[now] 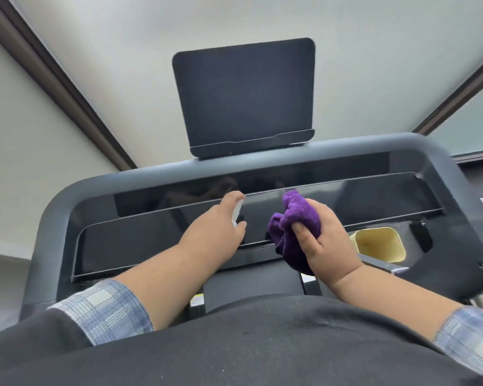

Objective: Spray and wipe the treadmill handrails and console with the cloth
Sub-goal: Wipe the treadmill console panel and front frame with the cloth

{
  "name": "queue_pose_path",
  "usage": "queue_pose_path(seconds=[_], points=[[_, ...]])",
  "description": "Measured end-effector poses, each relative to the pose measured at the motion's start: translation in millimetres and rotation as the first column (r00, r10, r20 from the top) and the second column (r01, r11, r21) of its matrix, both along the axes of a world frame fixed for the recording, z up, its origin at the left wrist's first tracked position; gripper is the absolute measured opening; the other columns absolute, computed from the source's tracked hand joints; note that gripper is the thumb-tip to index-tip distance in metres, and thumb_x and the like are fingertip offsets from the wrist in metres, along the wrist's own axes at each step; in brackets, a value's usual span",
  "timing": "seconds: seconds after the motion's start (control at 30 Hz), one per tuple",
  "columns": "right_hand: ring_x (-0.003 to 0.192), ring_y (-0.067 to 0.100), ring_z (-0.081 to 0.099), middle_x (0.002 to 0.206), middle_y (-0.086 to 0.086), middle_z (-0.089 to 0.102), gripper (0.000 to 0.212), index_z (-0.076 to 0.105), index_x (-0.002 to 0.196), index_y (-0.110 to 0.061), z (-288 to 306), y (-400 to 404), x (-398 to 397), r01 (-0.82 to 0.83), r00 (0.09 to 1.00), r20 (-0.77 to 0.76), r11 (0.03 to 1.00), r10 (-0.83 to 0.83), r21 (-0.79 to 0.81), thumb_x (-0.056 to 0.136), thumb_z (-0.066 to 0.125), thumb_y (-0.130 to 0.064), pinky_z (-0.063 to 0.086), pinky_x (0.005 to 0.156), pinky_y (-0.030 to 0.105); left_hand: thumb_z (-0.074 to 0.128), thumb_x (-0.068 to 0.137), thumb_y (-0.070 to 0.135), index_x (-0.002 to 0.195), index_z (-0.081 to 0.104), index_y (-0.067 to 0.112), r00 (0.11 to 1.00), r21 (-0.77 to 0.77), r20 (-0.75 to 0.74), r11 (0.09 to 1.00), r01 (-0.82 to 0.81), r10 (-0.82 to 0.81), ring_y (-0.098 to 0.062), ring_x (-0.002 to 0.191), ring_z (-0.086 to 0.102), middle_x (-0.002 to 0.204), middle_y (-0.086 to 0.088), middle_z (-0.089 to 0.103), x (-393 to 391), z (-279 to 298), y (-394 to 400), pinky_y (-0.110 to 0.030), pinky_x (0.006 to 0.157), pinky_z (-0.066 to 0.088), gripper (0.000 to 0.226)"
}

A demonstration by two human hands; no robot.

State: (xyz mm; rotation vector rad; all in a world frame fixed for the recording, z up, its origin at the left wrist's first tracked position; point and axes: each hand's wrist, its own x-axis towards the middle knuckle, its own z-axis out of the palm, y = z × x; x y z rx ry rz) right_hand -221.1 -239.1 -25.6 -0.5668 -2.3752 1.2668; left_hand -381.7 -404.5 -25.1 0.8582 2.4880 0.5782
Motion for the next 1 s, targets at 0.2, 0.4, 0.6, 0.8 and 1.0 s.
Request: queue_pose_path(seconds=[0.2,0.4,0.6,0.8,1.0], points=[[0.124,0.000,0.051,0.128,-0.035,0.052,0.036,0.043,0.128,-0.067,1.0,55.3,56.8,0.096,0.995,-0.028,0.995,-0.096,-0.019,0.092,0.048,-0.068,0.037,0.107,0.023,0.053,0.099,0.033,0.141,0.028,0.043,0.979,0.019,-0.042,0.980,0.200,-0.199,-0.020,0.086,0.064,0.101,0.007,0.066,49.0,10.9,100.6,-0.031,0.070,0.047,0.050],[0.124,0.015,0.055,0.128,-0.014,0.061,0.037,0.052,0.126,-0.053,-5.2,112.3,116.8,0.188,0.982,-0.022,0.980,-0.189,-0.061,0.093,0.047,-0.069,0.042,0.106,0.048,0.051,0.099,0.035,0.139,0.025,0.043,0.950,-0.015,-0.079,0.953,0.303,-0.303,-0.024,0.085,0.065,0.104,0.002,0.066,88.1,11.6,190.3,-0.038,0.075,0.054,0.049],[0.120,-0.003,0.050,0.125,-0.038,0.052,0.032,0.044,0.122,-0.069,-3.8,159.5,157.9,0.212,0.977,-0.012,0.976,-0.213,-0.051,0.091,0.043,-0.074,0.036,0.105,0.023,0.050,0.097,0.032,0.136,0.027,0.042,0.932,-0.042,-0.126,0.941,0.336,-0.339,-0.026,0.079,0.060,0.103,-0.003,0.063,122.0,4.3,259.5,-0.035,0.069,0.047,0.045],[0.120,-0.002,0.052,0.125,-0.028,0.057,0.037,0.051,0.121,-0.049,-8.2,193.9,182.0,0.223,0.971,-0.068,0.970,-0.230,-0.095,0.091,0.048,-0.069,0.036,0.102,0.016,0.050,0.099,0.032,0.141,0.028,0.037,0.944,-0.069,-0.185,0.962,0.264,-0.272,-0.025,0.074,0.058,0.105,-0.003,0.067,140.7,5.8,282.8,-0.031,0.065,0.041,0.048],[0.118,0.014,0.056,0.126,-0.006,0.060,0.041,0.056,0.127,-0.034,2.8,226.4,155.0,0.321,0.938,-0.090,0.936,-0.335,-0.144,0.092,0.054,-0.056,0.042,0.106,0.036,0.053,0.099,0.037,0.136,0.021,0.053,0.988,0.014,-0.055,0.989,0.147,-0.146,-0.019,0.086,0.064,0.103,0.010,0.066,150.5,15.9,240.4,-0.036,0.078,0.052,0.051]])
